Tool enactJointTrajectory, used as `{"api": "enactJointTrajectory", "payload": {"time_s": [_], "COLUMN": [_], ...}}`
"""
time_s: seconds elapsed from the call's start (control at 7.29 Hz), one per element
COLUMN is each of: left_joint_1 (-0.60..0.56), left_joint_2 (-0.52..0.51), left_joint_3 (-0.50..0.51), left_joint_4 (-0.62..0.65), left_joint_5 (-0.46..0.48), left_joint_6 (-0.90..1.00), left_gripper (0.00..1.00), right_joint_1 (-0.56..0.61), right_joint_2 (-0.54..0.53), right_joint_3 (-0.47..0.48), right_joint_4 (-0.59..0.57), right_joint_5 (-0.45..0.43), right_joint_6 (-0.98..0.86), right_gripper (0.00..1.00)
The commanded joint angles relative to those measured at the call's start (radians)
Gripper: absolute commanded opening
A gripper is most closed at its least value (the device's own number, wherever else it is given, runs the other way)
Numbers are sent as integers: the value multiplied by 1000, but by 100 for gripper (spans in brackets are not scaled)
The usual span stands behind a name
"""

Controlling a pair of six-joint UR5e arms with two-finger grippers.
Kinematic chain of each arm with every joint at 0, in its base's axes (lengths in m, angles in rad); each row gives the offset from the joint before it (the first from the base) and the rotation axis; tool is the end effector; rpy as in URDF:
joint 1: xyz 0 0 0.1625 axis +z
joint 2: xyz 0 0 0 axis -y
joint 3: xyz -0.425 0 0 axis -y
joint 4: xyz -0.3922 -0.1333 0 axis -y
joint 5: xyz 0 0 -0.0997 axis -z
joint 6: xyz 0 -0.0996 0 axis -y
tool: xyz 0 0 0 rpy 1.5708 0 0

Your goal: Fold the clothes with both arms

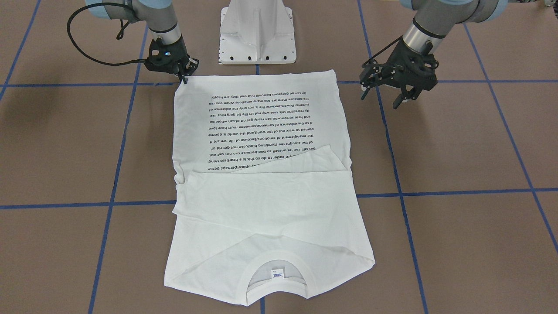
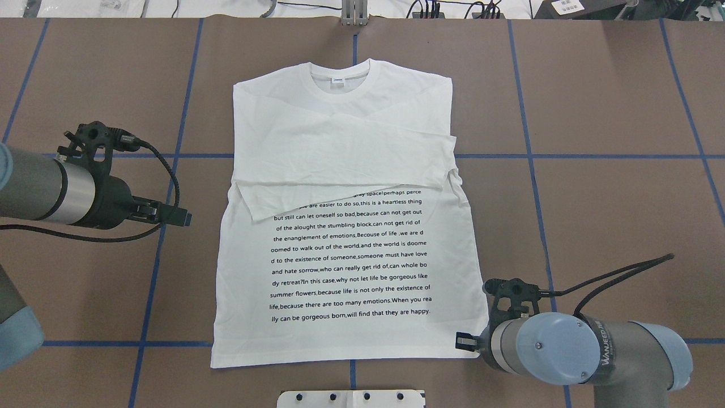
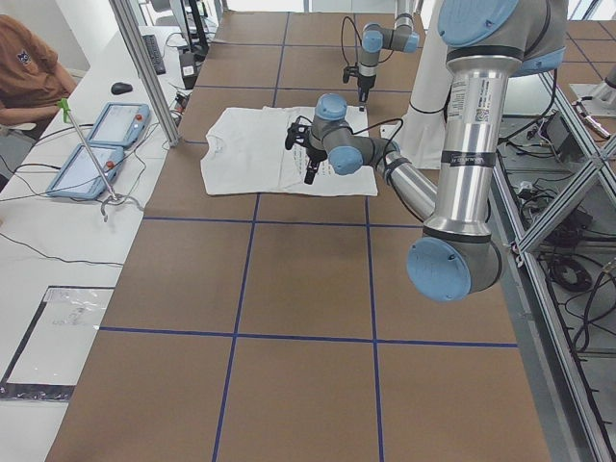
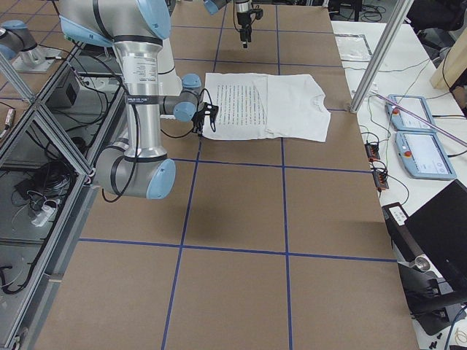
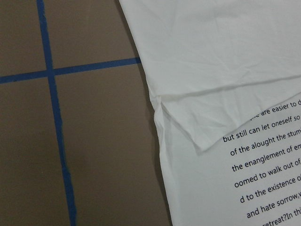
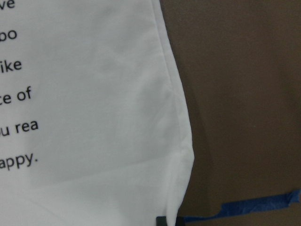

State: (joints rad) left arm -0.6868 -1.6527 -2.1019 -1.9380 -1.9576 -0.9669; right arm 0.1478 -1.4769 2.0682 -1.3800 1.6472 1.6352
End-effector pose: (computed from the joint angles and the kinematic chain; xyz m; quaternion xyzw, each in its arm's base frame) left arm 0.3164 -0.3833 0.3290 0.1424 0.4710 0.0545 0.8688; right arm -0.4822 -0.1989 0.3672 -0.0194 -0.3820 0.0834 0.9202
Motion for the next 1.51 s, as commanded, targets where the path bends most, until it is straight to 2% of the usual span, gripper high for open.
{"api": "enactJointTrajectory", "payload": {"time_s": [0.0, 0.41, 0.55, 0.69, 0.96, 1.24, 1.37], "left_joint_1": [1, 19, 86, 160, 373, 463, 475], "left_joint_2": [-1, 31, 50, 54, 54, 56, 56], "left_joint_3": [0, -3, -3, -4, -4, 6, 16], "left_joint_4": [1, 8, 4, -5, -67, -61, -58], "left_joint_5": [0, -4, 3, 6, 159, 224, 224], "left_joint_6": [0, -85, -204, -366, -634, -726, -737], "left_gripper": [100, 100, 100, 93, 99, 99, 99], "right_joint_1": [-1, -5, -8, -5, 21, 41, 47], "right_joint_2": [1, 23, 23, 20, 20, 20, 20], "right_joint_3": [10, 9, 10, 39, 67, 70, 75], "right_joint_4": [-1, 2, 6, 6, 6, 6, 6], "right_joint_5": [-3, -61, -60, -63, -63, -63, -63], "right_joint_6": [0, 32, 34, 34, 32, 29, 28], "right_gripper": [0, 0, 0, 0, 0, 0, 0]}}
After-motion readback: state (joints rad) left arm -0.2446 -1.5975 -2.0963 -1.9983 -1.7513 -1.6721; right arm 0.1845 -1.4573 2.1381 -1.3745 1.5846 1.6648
